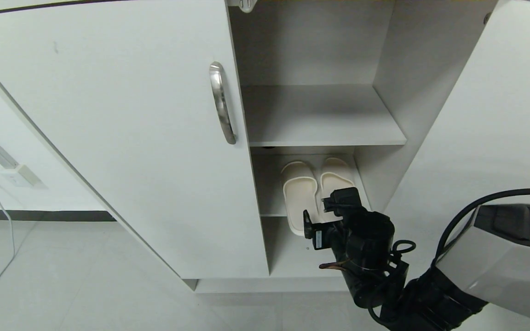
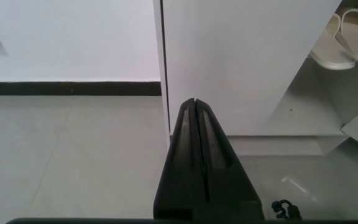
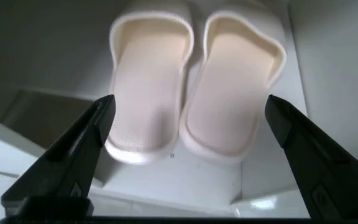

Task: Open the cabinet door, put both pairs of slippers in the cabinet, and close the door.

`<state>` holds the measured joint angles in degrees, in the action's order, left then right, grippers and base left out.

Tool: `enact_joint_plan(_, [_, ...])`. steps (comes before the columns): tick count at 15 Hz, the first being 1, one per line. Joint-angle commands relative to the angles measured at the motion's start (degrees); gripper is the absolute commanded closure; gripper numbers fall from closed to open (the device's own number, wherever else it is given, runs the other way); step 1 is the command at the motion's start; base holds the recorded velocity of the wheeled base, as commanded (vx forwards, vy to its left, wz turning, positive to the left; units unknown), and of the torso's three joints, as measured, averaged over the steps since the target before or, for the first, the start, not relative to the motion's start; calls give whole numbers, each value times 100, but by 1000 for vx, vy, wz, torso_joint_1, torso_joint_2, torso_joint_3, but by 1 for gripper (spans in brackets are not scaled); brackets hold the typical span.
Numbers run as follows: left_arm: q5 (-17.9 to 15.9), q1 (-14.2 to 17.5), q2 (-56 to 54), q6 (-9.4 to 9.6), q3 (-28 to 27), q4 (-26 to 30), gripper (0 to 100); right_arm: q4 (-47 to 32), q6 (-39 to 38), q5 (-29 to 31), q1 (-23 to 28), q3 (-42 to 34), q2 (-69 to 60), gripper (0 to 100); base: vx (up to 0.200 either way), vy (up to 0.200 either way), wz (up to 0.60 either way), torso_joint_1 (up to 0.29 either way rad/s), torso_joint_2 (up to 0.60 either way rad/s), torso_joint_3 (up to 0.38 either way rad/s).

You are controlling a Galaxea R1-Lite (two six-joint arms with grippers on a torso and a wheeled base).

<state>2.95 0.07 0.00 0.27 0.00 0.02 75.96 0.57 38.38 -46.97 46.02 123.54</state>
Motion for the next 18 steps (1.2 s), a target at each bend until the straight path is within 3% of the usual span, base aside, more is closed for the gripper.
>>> enact_joint_plan(1, [4,1,9,0,0,-2,100,7,4,3,-31,-14,-14,0,-200,0,0,17,2,-2])
enact_joint_plan(4, [13,1,9,-18,0,-11,100,7,4,3,-31,-23,-14,0,-200,0,0,1,1,4])
enact_joint_plan(18, [4,1,9,-18,0,-2,100,86,4,3,-137,-155,-40,0,0,0,0,1,0,32])
